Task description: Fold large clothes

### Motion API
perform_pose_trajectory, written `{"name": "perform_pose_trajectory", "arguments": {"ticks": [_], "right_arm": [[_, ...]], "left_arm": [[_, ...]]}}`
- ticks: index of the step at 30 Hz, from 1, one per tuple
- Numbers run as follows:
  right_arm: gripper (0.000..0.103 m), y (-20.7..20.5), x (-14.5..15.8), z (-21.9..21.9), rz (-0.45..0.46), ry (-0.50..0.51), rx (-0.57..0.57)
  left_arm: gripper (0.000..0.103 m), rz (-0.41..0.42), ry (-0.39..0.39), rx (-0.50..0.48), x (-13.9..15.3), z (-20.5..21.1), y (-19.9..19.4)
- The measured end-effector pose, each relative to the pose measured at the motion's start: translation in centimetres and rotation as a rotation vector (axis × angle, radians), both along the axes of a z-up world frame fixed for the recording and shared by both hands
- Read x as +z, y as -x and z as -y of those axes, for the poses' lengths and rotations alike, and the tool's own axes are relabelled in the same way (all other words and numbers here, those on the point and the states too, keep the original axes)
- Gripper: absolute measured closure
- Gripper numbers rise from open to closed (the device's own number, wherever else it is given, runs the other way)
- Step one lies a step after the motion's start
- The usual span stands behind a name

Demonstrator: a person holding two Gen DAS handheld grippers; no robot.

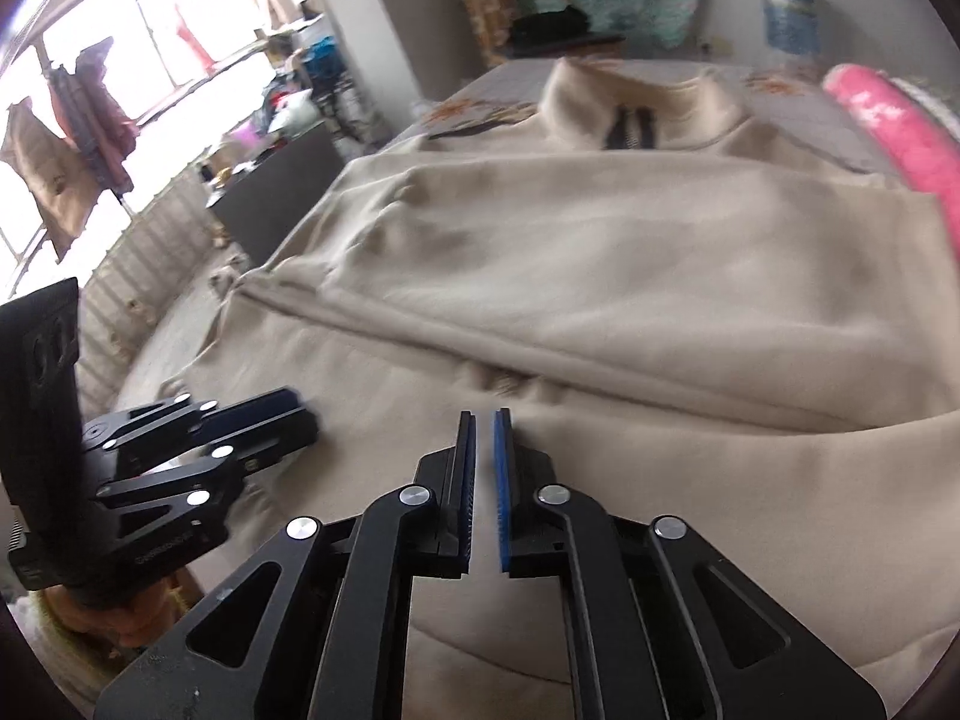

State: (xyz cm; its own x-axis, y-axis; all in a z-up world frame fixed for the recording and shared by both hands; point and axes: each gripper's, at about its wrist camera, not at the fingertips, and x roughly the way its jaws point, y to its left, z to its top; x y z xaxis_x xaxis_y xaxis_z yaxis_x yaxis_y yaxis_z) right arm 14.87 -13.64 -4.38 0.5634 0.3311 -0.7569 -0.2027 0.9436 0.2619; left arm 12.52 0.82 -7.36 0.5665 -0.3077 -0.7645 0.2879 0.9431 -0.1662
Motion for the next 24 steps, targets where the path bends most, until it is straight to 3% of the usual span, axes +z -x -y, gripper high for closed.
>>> {"name": "perform_pose_trajectory", "arguments": {"ticks": [3,8,11,13,19,24], "right_arm": [[0.094,0.9,1.5,3.1,0.008,-0.089,-0.037],[0.081,2.5,1.2,3.8,-0.064,-0.068,0.015],[0.076,2.0,-0.6,3.1,-0.112,0.013,0.017],[0.077,1.6,-0.9,3.2,-0.079,-0.005,0.014],[0.075,1.1,0.3,5.6,-0.049,-0.055,-0.119],[0.059,3.3,1.1,9.1,-0.035,0.015,-0.211]], "left_arm": [[0.083,-0.005,0.003,-0.002,0.1,-0.2,-0.1],[0.083,0.006,-0.014,0.001,0.1,-0.1,0.2],[0.083,0.004,-0.008,0.006,0.0,-0.1,0.1],[0.083,0.0,-0.01,0.008,0.0,-0.1,0.1],[0.082,-0.016,-0.02,0.011,0.2,0.0,-0.1],[0.082,-0.025,-0.02,0.017,0.2,-0.1,-0.2]]}}
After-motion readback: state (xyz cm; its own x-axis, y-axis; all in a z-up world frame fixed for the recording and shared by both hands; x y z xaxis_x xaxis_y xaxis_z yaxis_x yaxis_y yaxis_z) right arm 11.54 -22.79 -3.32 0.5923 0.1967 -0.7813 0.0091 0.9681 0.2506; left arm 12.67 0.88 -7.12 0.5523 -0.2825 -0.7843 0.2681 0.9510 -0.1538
